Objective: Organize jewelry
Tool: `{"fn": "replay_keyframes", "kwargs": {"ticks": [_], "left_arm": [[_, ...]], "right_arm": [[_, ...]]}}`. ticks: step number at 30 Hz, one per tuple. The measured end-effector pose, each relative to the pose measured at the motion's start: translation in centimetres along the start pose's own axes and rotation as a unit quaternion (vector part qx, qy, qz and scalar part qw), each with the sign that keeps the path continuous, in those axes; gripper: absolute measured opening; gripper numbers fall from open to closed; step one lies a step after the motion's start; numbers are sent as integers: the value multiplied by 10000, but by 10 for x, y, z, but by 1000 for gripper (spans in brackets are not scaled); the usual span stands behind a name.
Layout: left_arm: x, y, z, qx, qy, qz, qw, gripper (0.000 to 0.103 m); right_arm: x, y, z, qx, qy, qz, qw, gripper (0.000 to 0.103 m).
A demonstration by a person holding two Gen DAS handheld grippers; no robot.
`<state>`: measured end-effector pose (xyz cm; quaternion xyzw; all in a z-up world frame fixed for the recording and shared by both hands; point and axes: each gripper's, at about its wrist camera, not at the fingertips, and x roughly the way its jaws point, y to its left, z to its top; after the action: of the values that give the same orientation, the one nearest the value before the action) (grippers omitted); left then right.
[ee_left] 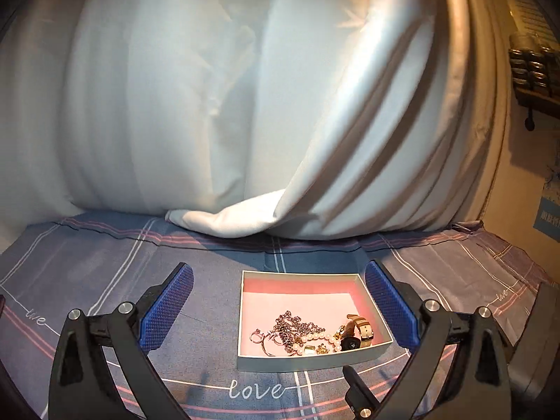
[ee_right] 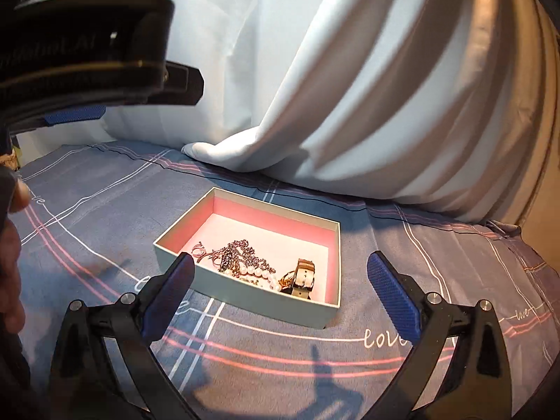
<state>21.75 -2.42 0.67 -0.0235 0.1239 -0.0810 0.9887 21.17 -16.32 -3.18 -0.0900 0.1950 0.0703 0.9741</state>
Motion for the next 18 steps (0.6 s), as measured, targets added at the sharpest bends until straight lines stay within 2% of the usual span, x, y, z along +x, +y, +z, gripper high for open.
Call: {"fn": "replay_keyframes", "kwargs": {"ticks": [2, 6, 13, 18], "left_arm": [[-29, -7, -10, 228, -252, 48, 9994, 97], [-60, -12, -28, 321, -276, 77, 9991, 97], [-90, -15, -43, 373, -289, 150, 9988, 97], [-98, -10, -47, 333, -268, 266, 9987, 97]], "right_arm": [[-25, 2, -18, 134, -162, -23, 9998, 97], [-61, -2, -36, 423, -447, -114, 9980, 97], [-97, -15, -42, 841, -818, -471, 9920, 97], [-109, -15, -36, 899, -975, -588, 9894, 97]]}}
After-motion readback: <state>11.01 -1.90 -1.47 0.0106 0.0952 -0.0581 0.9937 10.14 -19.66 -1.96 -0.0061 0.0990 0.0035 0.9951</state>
